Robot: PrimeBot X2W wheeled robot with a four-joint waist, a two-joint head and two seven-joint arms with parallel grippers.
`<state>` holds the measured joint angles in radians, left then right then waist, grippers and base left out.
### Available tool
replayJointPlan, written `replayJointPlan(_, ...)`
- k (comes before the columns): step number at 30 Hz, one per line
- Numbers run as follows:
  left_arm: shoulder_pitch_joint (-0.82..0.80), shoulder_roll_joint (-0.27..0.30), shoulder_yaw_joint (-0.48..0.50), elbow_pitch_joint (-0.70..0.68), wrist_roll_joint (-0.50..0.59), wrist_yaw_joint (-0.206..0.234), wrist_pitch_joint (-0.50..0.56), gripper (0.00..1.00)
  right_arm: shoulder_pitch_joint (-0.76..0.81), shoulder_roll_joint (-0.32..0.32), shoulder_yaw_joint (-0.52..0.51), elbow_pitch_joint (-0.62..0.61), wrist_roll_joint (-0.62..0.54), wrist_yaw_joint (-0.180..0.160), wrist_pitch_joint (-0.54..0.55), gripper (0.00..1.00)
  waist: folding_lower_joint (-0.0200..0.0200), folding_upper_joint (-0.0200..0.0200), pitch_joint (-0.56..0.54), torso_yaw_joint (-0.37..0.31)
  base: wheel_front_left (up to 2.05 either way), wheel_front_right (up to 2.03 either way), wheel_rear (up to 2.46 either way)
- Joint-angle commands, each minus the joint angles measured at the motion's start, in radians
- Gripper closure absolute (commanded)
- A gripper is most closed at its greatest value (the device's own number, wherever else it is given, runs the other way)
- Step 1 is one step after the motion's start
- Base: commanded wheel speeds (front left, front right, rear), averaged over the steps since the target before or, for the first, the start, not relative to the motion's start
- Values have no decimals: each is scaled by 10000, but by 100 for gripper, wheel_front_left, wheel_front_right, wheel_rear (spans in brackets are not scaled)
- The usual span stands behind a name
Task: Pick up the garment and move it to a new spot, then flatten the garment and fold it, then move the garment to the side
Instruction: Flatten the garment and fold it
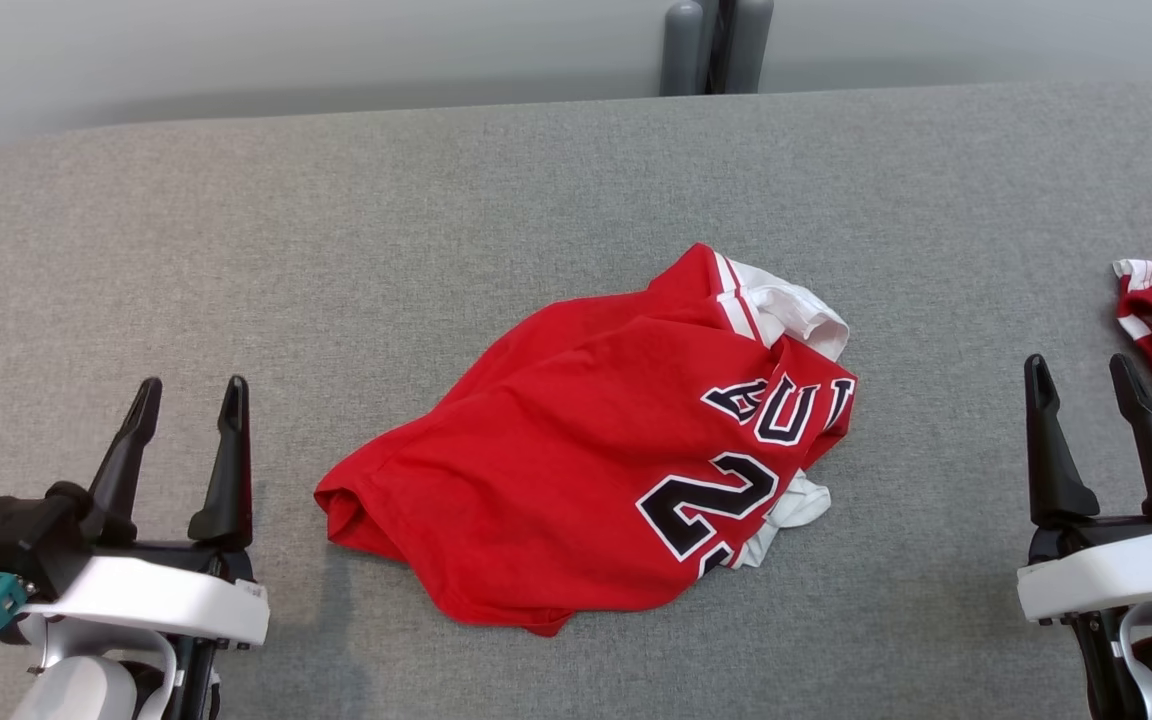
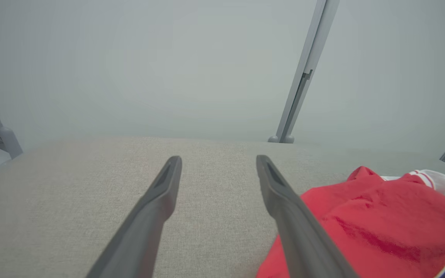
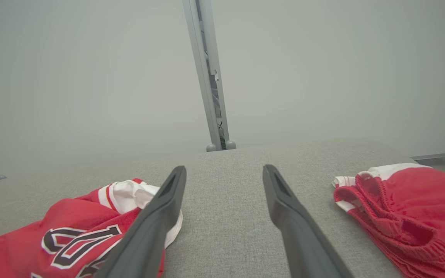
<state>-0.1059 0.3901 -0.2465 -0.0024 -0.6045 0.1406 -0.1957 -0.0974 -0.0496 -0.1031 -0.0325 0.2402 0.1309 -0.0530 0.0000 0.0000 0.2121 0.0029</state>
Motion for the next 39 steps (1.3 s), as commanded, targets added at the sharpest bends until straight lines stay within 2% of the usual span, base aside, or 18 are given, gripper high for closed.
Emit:
replayJointPlan(1,-111,-30,54,-211,236,180,-133,0,-19,-33,-45,-84,-53,-3,20,0,0,0,-69,37,0,0,0)
replayJointPlan(5,-222,-194,131,-719,620,554,-383,0,-55,-33,-37,-196,-210,-3,46,0,0,0,-222,47,0,0,0)
replayJointPlan(13,-48,-64,-338,-1076,1451,757,-453,0,154,-32,82,-283,-425,-3,155,0,0,0,-544,-8,0,0,0)
replayJointPlan(25,93,-59,-715,-671,1479,708,-227,0,532,-33,241,-267,-429,-3,261,0,0,0,-864,-124,0,0,0)
replayJointPlan(28,80,-89,-779,-784,1538,809,-119,0,552,-33,215,-247,-406,-3,274,0,0,0,-871,-120,0,0,0)
replayJointPlan(35,-125,-87,-901,-945,1639,845,23,0,30,-46,314,11,-747,-3,389,0,0,0,-699,132,0,0,0)
replayJointPlan(39,-348,-107,-937,-815,1570,706,-46,0,-570,-548,861,661,-722,-3,513,0,0,0,-455,425,0,0,0)
